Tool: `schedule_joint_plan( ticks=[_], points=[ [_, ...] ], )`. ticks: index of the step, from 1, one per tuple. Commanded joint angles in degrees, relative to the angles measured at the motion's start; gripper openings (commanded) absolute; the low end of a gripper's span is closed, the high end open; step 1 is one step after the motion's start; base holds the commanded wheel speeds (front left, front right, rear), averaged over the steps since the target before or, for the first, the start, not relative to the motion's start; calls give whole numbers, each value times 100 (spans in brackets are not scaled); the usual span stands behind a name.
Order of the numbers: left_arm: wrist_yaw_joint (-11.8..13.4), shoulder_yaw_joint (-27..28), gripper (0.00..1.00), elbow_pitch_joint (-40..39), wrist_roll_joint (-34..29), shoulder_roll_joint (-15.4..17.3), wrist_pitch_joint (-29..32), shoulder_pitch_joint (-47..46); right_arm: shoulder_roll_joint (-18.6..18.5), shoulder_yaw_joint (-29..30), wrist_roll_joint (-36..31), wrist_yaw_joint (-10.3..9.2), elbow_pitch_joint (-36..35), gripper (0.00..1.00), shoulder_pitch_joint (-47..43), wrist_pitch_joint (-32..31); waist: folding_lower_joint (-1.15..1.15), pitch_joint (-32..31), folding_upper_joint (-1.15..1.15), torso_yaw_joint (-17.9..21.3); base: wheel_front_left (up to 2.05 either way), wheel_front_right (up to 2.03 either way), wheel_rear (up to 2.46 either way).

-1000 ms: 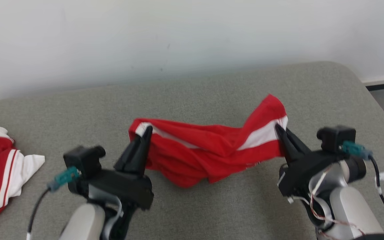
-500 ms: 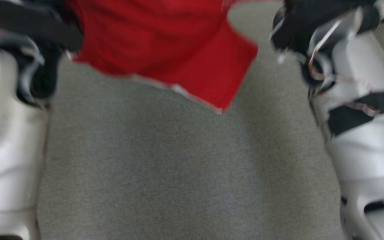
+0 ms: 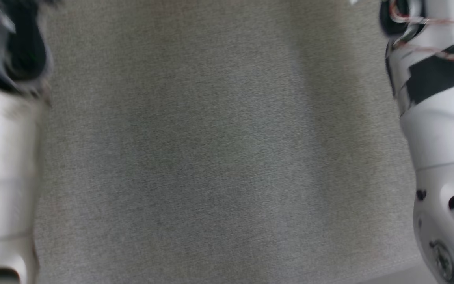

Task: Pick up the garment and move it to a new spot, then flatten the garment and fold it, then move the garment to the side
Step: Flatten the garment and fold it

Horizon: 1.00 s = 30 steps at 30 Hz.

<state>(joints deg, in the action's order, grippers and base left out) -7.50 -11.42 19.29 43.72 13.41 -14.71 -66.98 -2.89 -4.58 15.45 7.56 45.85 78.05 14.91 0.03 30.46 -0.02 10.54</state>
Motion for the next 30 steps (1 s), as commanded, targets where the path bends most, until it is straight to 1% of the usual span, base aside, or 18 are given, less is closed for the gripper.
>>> schedule_joint_plan(
  ticks=[1, 3, 5, 6, 7, 8, 11, 15, 18, 22, 26, 30],
  points=[
    [10, -112, 0, -75, 89, 7, -40, 296, -16, -152, -27, -15, 57, 0, -229, 26, -3, 26, 2, -118, 0, 0, 0],
    [9, -290, 0, -183, 136, 2, -49, 665, -42, -360, 71, -15, 62, 0, -472, 32, -3, -57, 2, -156, 0, 0, 0],
    [9, -375, 0, -372, 199, -48, -52, 1107, -149, -594, 159, -15, -1, 0, -814, 31, -3, -177, 2, -198, 0, 0, 0],
    [9, -396, 0, -478, 242, -80, -51, 1358, -146, -727, 266, -15, -38, 0, -1030, 32, -3, -265, 2, -212, 0, 0, 0],
    [9, -396, 0, -478, 242, -80, -51, 1358, -146, -727, 266, -15, -38, 0, -1030, 32, -3, -265, 2, -212, 0, 0, 0],
    [9, -327, 0, -619, 306, -150, -47, 1630, -186, -810, 394, -15, -101, 0, -1260, 31, -3, -367, 2, -230, 0, 0, 0],
    [10, -434, 0, -869, 281, -172, -43, 2497, -379, -1053, 769, -15, -396, 0, -2019, -148, -3, -678, 2, -298, 0, 0, 0],
    [9, -737, 0, -762, 330, -118, -44, 3596, -682, -1210, 1132, -15, -1034, 0, -3265, -608, -3, -1167, 2, -346, 0, 0, 0],
    [9, -912, 0, -617, 446, -11, -33, 4266, -860, -1022, 1233, -15, -1588, 0, -4240, -999, -3, -1513, 2, -328, 0, 0, 0],
    [54, -989, 0, -564, 551, 69, 22, 5011, -841, -509, 1196, -15, -2327, 0, -5384, -1520, -3, -1883, 2, -313, 0, 0, 0],
    [108, -1101, 0, -679, 807, 102, 260, 5688, -652, -7, 950, -15, -3061, 0, -6337, -2138, -3, -2206, 2, -345, 0, 0, 0],
    [249, -1255, 0, -934, 892, 168, 517, 6303, -441, 333, 603, -15, -3730, 0, -7182, -2929, -3, -2456, 2, -389, 0, 0, 0]
  ],
)
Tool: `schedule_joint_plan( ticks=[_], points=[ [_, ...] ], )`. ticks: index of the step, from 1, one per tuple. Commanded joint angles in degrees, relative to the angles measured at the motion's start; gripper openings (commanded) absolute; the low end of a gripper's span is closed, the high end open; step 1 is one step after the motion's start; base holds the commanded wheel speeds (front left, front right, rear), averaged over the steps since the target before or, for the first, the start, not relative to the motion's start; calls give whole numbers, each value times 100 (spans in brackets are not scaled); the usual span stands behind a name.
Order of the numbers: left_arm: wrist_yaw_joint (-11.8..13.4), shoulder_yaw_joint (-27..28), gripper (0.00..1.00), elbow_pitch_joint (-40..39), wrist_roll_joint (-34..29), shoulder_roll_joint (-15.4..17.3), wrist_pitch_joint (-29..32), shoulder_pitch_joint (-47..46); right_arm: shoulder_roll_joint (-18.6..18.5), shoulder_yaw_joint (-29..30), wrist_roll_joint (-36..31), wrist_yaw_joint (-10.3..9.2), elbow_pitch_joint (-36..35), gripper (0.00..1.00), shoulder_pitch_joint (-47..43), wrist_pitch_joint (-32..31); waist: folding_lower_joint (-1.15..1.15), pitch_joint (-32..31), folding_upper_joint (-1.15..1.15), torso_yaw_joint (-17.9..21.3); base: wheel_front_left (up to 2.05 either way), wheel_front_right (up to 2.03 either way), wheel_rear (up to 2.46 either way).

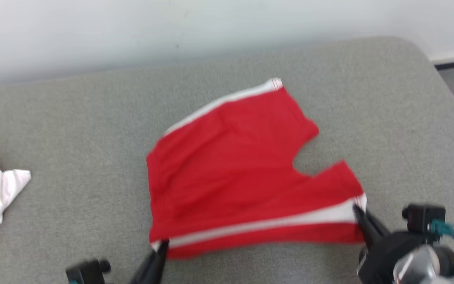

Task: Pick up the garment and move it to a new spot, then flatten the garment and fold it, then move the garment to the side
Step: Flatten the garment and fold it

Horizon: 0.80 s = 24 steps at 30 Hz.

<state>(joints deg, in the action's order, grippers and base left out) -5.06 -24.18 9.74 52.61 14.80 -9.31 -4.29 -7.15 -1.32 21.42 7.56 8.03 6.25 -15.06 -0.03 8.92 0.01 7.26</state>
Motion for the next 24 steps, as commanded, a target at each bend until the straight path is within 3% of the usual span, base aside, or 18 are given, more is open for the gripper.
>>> schedule_joint_plan(
  ticks=[1, 11, 18, 24],
  points=[
    [52, -15, 0, -57, 41, 34, 45, 190, 40, 80, -60, -15, -120, 0, -188, -116, 3, -352, -1, -70, 0, 0, 0],
    [482, -280, 0, -765, 171, 139, 429, 1227, 366, 474, -472, -15, -1300, 0, -1416, -1365, 3, -579, -1, -116, 0, 0, 0],
    [576, -247, 0, -971, 107, 131, 491, 940, 402, 441, -710, -15, -1677, 0, -1146, -1147, 3, -520, -1, -168, 0, 0, 0],
    [549, -140, 0, -848, 82, 1, 403, 413, 246, 351, -741, -15, -1355, 0, -482, -976, 3, -359, -1, -214, 0, 0, 0]
  ],
)
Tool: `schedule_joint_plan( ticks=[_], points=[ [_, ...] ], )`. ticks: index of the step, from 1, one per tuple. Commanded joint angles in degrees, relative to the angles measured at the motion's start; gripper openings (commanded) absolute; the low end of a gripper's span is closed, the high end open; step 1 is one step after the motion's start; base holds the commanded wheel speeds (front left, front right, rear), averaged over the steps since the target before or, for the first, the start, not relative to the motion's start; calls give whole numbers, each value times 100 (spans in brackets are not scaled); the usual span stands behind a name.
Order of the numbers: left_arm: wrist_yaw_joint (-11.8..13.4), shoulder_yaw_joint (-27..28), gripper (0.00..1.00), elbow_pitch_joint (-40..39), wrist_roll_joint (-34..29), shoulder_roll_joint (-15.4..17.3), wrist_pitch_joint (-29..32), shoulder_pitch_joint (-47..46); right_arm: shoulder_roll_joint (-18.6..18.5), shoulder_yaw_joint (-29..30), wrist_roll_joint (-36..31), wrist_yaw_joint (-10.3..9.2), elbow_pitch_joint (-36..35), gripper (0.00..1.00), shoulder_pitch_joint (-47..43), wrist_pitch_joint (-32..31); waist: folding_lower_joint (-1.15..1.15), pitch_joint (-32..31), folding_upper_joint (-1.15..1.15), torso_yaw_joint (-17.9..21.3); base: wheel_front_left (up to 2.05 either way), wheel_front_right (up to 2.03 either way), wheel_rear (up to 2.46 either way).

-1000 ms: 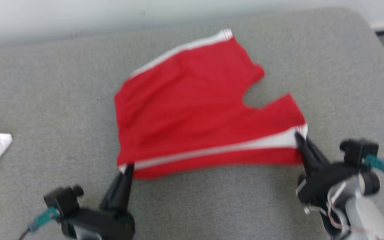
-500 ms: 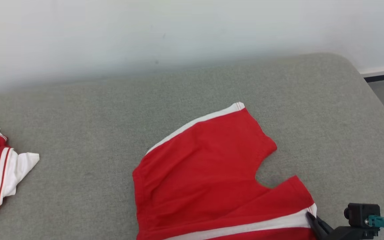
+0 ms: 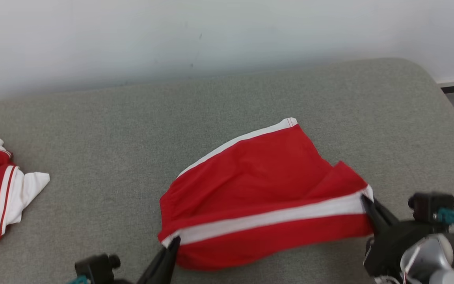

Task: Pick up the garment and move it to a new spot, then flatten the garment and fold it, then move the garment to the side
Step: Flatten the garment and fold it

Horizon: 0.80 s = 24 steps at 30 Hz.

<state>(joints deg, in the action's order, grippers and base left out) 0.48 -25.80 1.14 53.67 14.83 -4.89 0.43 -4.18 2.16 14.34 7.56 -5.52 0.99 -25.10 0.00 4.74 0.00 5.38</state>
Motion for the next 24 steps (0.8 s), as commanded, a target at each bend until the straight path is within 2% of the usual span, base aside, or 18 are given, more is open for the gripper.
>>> schedule_joint_plan(
  ticks=[1, 10, 15, 16, 17, 24],
  points=[
    [-13, 44, 0, 72, -40, -33, -46, -210, -110, -38, -40, -15, 112, 0, 230, 62, 0, 116, 0, -45, 0, 0, 0],
    [-13, 186, 0, 931, -279, -379, -355, -1472, -470, -439, 49, -15, 1376, 0, 1920, 810, 0, 571, 0, -267, 0, 0, 0],
    [-27, 215, 0, 1383, -377, -546, -549, -2017, -685, -919, 245, -15, 2063, 0, 2784, 1517, 0, 852, 0, -375, 0, 0, 0],
    [-25, 245, 0, 1561, -431, -616, -648, -2213, -761, -1062, 354, -15, 2346, 0, 3083, 1918, 0, 973, 0, -417, 0, 0, 0],
    [-25, 250, 0, 1644, -449, -658, -689, -2293, -766, -1092, 427, -15, 2530, 0, 3176, 2052, 0, 1027, 0, -438, 0, 0, 0],
    [-43, 174, 0, 2313, -540, -851, -787, -2711, -921, -1412, 445, -15, 3921, 0, 3680, 2072, 0, 1297, 0, -542, 0, 0, 0]
  ],
)
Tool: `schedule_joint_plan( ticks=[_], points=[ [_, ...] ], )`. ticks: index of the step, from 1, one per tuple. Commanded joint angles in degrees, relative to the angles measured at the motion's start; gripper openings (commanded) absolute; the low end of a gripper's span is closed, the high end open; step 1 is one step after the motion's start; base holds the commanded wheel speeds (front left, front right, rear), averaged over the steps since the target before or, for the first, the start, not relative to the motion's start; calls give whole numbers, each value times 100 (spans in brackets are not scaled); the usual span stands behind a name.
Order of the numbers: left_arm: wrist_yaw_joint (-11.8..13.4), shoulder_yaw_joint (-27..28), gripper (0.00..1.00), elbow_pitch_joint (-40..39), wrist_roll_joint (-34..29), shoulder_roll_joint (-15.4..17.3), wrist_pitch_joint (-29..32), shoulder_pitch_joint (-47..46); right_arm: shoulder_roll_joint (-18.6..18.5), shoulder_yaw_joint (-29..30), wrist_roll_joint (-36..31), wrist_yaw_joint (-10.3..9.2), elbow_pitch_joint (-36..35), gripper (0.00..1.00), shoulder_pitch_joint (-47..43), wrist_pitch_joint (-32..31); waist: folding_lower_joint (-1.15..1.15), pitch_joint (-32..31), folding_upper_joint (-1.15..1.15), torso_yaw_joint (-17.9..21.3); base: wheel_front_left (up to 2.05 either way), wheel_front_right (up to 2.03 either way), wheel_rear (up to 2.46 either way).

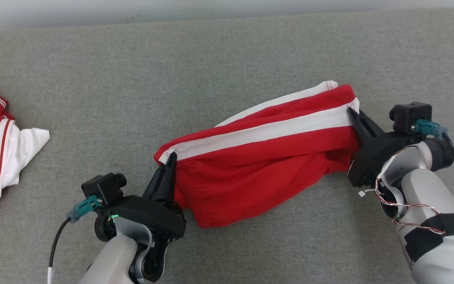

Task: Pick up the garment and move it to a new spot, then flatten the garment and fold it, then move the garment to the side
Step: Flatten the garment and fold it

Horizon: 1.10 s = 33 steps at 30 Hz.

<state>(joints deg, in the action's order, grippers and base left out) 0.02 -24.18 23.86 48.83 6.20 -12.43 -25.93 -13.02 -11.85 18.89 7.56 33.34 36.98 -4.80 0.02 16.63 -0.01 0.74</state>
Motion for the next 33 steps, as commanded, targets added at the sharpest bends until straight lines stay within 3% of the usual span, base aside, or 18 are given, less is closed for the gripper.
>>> schedule_joint_plan(
  ticks=[1, 6, 7, 8, 9, 20, 33],
  points=[
    [-3, 3, 0, 124, -74, -5, -51, -113, -54, -67, -17, -15, 198, 0, 125, 58, -2, 128, 1, -84, 0, 0, 0],
    [-22, 5, 4, 482, -141, -59, -133, -240, -86, -265, -39, -15, 814, 2, 371, 271, -2, 136, 1, -95, 0, 0, 0],
    [-38, -3, 26, 535, -147, -70, -148, -245, -84, -300, -35, -15, 910, 34, 399, 318, -2, 127, 1, -96, 0, 0, 0],
    [-46, -4, 46, 578, -146, -78, -163, -257, -81, -339, -25, -15, 999, 77, 425, 365, -2, 114, 1, -99, 0, 0, 0],
    [-74, -3, 100, 612, -151, -87, -179, -266, -80, -380, -13, -15, 1083, 100, 448, 413, -2, 95, 1, -102, 0, 0, 0],
    [-183, 82, 100, 356, -577, 29, -276, 78, -158, -496, 89, -15, 1644, 100, 504, 577, -2, -346, 1, -99, 0, 0, 0],
    [-56, 1213, 100, -1199, -2490, 177, -273, 1589, -152, -363, 463, -15, 2105, 100, 336, -393, -2, -1125, 1, -188, 0, 0, 0]
  ],
)
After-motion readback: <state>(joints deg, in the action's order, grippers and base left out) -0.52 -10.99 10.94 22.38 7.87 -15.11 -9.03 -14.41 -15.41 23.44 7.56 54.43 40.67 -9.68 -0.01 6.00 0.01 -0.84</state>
